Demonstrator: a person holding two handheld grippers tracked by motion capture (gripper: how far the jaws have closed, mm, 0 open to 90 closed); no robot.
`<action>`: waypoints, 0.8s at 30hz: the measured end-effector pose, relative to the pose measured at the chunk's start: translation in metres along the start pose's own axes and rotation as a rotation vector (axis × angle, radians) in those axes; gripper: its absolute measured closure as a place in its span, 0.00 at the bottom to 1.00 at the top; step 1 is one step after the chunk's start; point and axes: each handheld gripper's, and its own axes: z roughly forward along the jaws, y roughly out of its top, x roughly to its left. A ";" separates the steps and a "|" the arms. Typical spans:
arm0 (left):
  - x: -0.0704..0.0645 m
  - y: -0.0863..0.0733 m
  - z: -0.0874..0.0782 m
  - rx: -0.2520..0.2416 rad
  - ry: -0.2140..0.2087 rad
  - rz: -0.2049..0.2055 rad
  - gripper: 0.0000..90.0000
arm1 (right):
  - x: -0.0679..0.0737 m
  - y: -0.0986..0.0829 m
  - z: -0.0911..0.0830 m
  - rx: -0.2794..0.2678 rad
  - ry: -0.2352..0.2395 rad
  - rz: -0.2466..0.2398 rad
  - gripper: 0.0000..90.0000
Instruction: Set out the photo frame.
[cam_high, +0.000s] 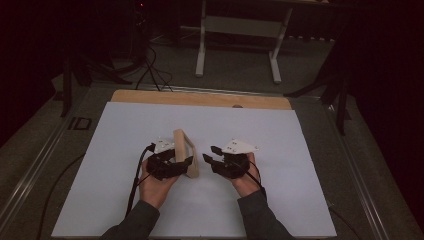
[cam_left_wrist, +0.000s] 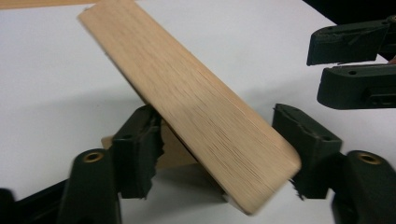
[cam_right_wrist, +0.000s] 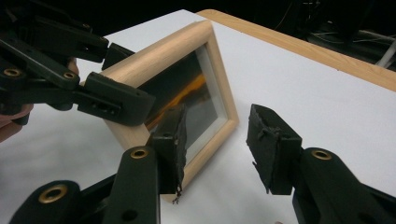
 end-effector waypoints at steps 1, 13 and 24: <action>0.001 0.000 -0.001 -0.003 -0.002 -0.005 0.44 | 0.000 0.000 0.000 -0.001 -0.001 0.000 0.63; 0.001 0.000 -0.003 -0.005 -0.030 -0.007 0.60 | -0.003 0.001 -0.003 -0.012 -0.009 0.009 0.61; -0.009 0.000 -0.001 0.005 -0.054 0.060 0.66 | -0.007 0.003 -0.008 -0.035 -0.033 0.022 0.60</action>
